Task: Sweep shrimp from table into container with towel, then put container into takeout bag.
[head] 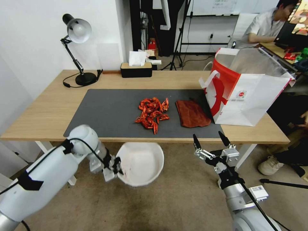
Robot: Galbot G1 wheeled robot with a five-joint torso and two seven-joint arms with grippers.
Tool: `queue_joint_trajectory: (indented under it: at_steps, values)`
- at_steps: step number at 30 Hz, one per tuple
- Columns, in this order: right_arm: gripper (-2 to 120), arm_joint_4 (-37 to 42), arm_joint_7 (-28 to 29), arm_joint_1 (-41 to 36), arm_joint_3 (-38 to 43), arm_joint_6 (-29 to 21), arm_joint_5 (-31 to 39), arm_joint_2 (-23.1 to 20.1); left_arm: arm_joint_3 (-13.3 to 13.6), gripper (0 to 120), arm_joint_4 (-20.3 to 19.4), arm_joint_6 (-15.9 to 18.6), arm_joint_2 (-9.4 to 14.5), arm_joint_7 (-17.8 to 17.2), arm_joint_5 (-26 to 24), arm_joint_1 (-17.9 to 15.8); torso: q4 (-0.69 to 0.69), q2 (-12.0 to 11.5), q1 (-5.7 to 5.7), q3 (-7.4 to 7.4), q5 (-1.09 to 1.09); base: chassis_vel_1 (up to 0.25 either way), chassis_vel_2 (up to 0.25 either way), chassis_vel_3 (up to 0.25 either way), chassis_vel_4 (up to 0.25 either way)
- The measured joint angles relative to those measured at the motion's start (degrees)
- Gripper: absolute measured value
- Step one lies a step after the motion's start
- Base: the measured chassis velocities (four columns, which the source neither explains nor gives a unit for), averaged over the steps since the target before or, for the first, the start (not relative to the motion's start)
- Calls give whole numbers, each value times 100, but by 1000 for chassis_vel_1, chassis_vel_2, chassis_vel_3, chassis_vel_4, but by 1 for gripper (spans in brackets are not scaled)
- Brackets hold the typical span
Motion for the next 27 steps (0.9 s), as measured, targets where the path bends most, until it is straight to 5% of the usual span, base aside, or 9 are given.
queue_joint_trajectory:
  at_steps: [13, 22, 27]
  values:
    - [100, -458, 552, 891, -593, -204, 967, -841, 22, 0, -161, 98, 18, -88, -30, -2, 1, 0, 0, 0, 0, 0, 0, 0, 0]
    - [100, -717, 1226, 2055, -1118, -874, 1950, -1655, 113, 0, -245, 91, 42, -88, 60, 99, 0, 0, 0, 0, -2, 0, 0, 0, 0]
    - [100, -993, 2323, 3259, -1794, -1900, 2291, -1999, 212, 0, -169, 80, -12, -106, 158, 69, 0, 0, 0, 0, -3, 0, 0, 0, 0]
